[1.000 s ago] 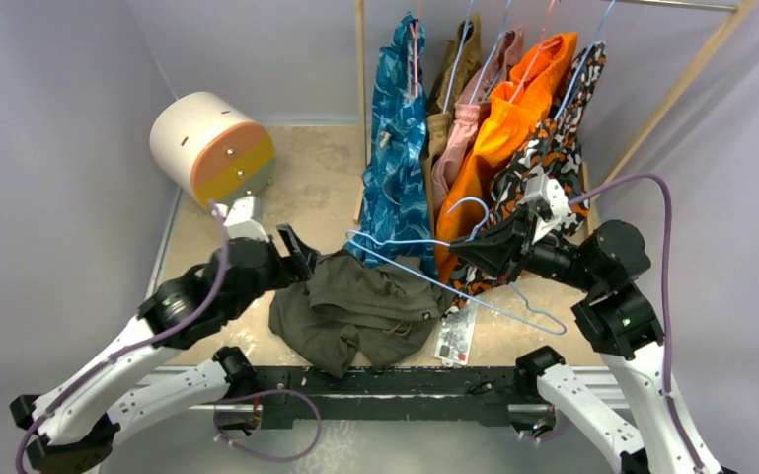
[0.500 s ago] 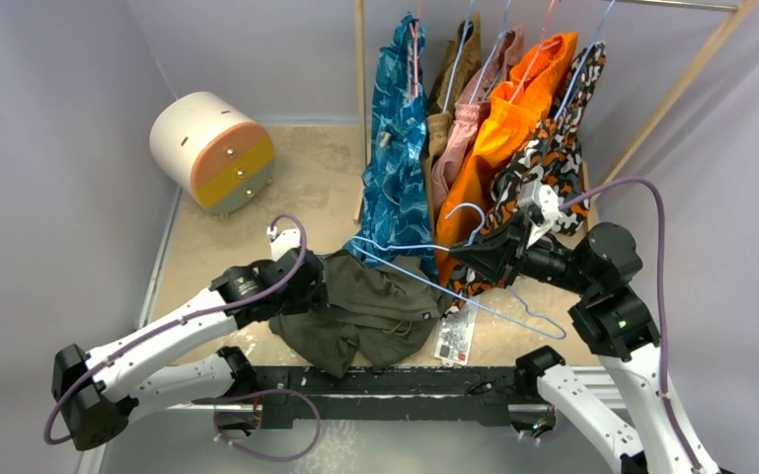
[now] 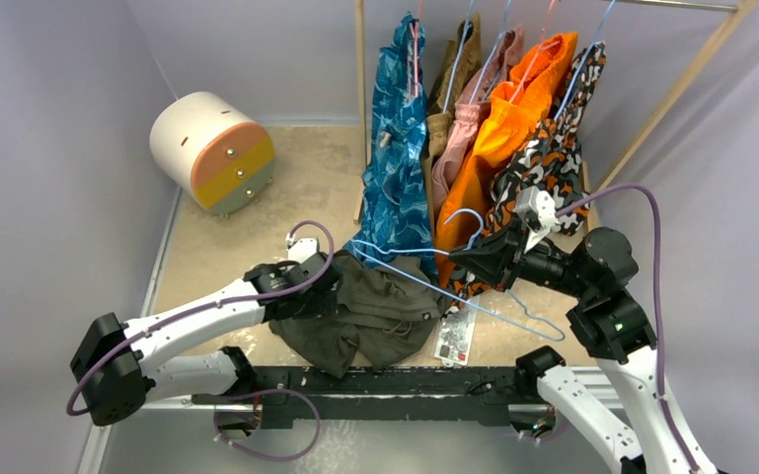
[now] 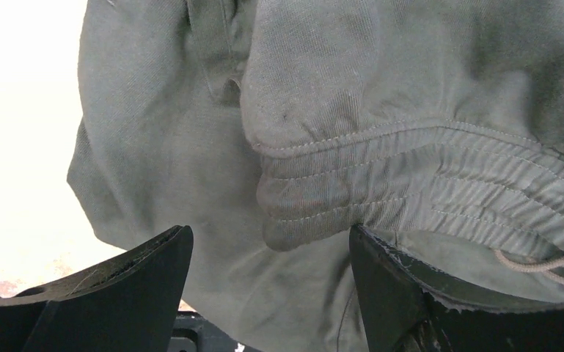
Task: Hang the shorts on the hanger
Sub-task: Hang the shorts on the hanger.
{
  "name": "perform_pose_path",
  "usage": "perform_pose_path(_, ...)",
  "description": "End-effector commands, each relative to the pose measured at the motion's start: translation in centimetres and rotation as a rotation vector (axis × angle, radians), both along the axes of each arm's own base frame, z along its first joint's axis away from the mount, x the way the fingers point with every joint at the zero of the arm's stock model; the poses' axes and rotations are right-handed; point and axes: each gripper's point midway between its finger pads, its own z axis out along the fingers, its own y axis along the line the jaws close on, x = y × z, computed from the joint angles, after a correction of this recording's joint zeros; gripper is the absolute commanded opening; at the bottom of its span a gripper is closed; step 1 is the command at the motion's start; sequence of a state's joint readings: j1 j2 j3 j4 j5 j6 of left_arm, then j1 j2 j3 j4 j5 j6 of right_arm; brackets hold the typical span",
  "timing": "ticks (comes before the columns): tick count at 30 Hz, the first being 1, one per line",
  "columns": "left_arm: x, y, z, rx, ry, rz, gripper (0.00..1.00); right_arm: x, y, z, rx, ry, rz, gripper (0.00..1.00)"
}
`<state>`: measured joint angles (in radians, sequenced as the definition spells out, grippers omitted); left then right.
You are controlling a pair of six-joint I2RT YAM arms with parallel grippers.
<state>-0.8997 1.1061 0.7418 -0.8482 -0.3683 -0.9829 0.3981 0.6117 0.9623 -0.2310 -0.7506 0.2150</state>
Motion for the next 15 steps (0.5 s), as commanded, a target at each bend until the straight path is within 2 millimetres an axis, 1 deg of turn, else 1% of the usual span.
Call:
perform_pose_path(1,1.0,-0.7,-0.5,-0.014,-0.044,0.032,0.78,0.0,-0.1,0.6,0.013,-0.056,-0.002,0.00)
perform_pose_path(4,0.6,-1.3,-0.6,-0.055,-0.040,0.018,0.78,-0.1,-0.2,0.5,0.013,-0.058,-0.011,0.00)
perform_pose_path(8,0.0,-2.0,0.3,-0.116,-0.049,-0.009,0.81,0.0,-0.3,0.3,0.012,-0.056,-0.018,0.00)
perform_pose_path(12,-1.5,-1.1,0.9,-0.097,-0.008,-0.004,0.81,0.2,-0.3,0.1,0.006,-0.055,-0.019,0.00)
perform_pose_path(15,-2.1,-0.5,0.9,-0.094,-0.006,0.001,0.81,0.3,-0.2,-0.2,0.008,-0.053,-0.018,0.00)
